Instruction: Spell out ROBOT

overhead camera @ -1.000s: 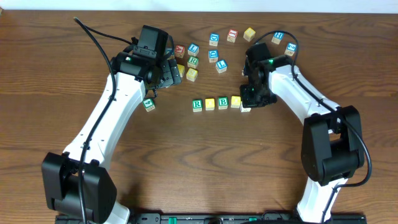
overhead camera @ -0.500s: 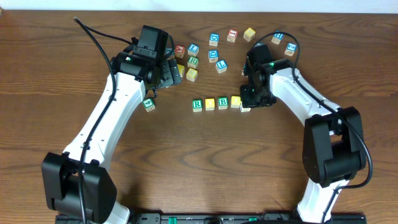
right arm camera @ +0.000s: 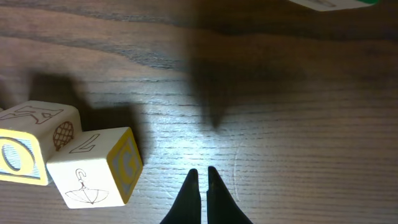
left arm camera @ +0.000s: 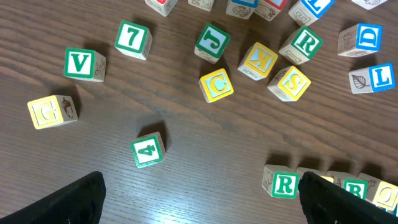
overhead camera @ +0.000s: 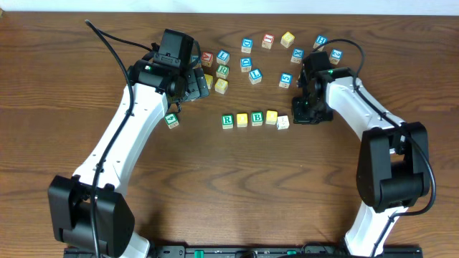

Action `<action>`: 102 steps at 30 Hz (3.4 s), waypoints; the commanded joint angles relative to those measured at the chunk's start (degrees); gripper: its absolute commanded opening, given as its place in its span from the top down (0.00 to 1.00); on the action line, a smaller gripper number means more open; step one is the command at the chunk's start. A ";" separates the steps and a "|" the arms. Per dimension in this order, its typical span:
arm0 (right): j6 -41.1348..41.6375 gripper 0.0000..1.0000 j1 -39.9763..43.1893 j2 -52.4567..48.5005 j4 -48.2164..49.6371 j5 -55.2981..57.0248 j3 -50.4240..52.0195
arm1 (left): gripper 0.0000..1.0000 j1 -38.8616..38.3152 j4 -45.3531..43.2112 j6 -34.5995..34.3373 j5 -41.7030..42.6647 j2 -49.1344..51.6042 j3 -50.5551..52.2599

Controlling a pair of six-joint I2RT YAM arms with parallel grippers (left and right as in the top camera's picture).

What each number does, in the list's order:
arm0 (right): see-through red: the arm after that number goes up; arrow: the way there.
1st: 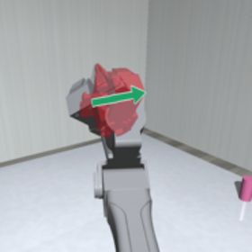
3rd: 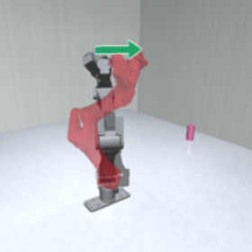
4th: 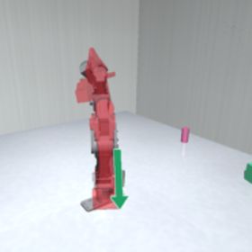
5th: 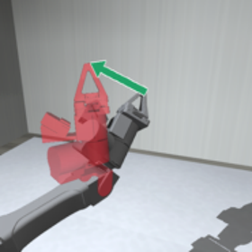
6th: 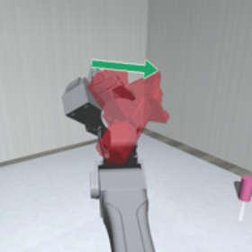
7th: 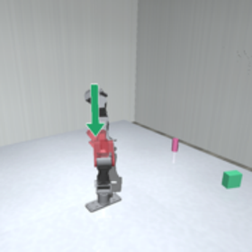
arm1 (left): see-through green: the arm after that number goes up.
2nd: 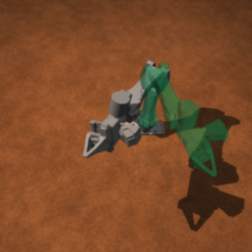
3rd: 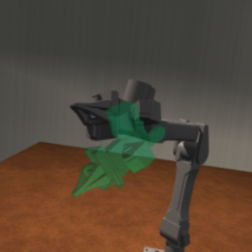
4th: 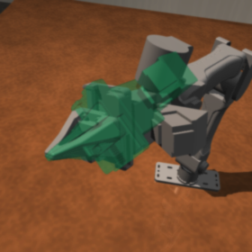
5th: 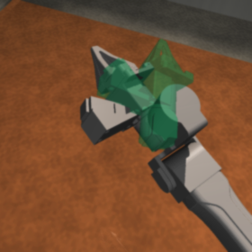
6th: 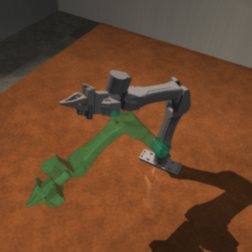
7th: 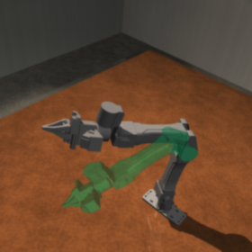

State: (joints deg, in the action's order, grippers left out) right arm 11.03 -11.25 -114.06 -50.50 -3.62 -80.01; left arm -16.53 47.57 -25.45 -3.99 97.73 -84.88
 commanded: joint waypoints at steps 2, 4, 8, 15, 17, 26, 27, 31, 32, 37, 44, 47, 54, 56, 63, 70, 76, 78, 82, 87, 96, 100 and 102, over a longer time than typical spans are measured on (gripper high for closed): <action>-0.66 0.99 -0.02 -0.22 0.22 -0.72 0.17 | 0.02 0.28 0.15 0.33 -0.35 -1.18 -0.74; -1.44 0.99 -0.04 0.28 0.26 -2.03 0.00 | 0.02 0.28 0.15 0.33 -0.35 -1.18 -0.74; -3.56 0.99 0.02 2.36 0.44 -5.60 -0.26 | 0.02 0.28 0.15 0.33 -0.35 -1.18 -0.74; -5.55 0.99 -0.04 3.04 1.42 -10.71 -0.17 | 0.02 0.28 0.15 0.33 -0.35 -1.18 -0.74; -5.55 0.99 -0.04 3.04 1.66 -10.71 -0.17 | 0.02 0.28 0.15 0.33 -0.35 -1.18 -0.74; -5.55 0.99 -0.09 2.25 2.78 -12.44 -0.11 | 0.02 0.28 0.15 0.33 -0.35 -1.18 -0.74; -5.55 0.99 -0.09 1.92 2.84 -12.44 -0.11 | 0.02 0.28 0.15 0.33 -0.35 -1.18 -0.74; -5.55 0.99 -0.11 0.46 2.80 -12.46 -0.11 | 0.02 0.28 0.15 0.33 -0.35 -1.18 -0.74; -5.55 0.99 -0.09 0.46 2.75 -12.46 -0.11 | 0.02 0.28 0.15 0.33 -0.35 -1.18 -0.74; -5.53 0.99 -0.09 0.46 2.75 -12.46 0.00 | 0.02 0.28 0.15 0.33 -0.35 -1.18 -0.74; -5.53 0.99 -0.09 0.46 2.99 -12.46 0.92 | 0.02 0.28 0.15 0.33 -0.35 -1.18 -0.74; -5.53 0.99 -0.09 0.46 3.43 -12.46 1.57 | 0.02 0.28 0.15 0.33 -0.35 -1.18 -0.74; -5.29 0.99 -0.09 0.46 5.05 -12.46 3.28 | 0.02 0.28 0.15 0.33 -0.35 -1.18 -0.74; -5.31 0.99 -0.09 0.46 5.18 -12.41 3.52 | 0.02 0.28 0.15 0.33 -0.35 -1.18 -0.74; -2.91 0.99 0.28 0.46 4.57 -8.22 3.63 | 0.02 0.28 0.15 0.33 -0.35 -1.18 -0.74; -2.73 0.99 1.75 0.46 4.07 -7.78 3.89 | 0.02 0.28 0.15 0.33 -0.35 -1.18 -0.74; -2.25 0.99 2.58 0.46 3.15 -5.70 4.07 | 0.02 0.28 0.15 0.33 -0.35 -1.18 -0.74; -2.25 0.99 2.82 0.46 3.10 -5.70 4.07 | 0.02 0.28 0.15 0.33 -0.35 -1.18 -0.74; -2.25 0.99 3.52 0.46 3.04 -5.75 4.07 | 0.02 0.28 0.15 0.33 -0.35 -1.18 -0.74; -3.43 0.99 3.69 0.72 3.41 -9.90 3.43 | 0.02 0.28 0.15 0.33 -0.35 -1.18 -0.74; -5.14 0.99 3.65 2.29 5.84 -23.98 1.92 | 0.02 0.28 0.15 0.33 -0.35 -1.18 -0.74; -5.14 0.99 3.65 2.29 6.03 -23.76 1.97 | 0.02 0.28 0.15 0.33 -0.35 -1.18 -0.74; -5.14 0.99 3.65 2.29 6.08 -23.78 2.01 | 0.02 0.28 0.15 0.33 -0.35 -1.18 -0.74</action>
State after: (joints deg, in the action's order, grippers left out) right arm 6.90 -7.64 -113.08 -44.64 -25.02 -76.90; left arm -16.56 47.57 -25.43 -3.99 97.73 -84.88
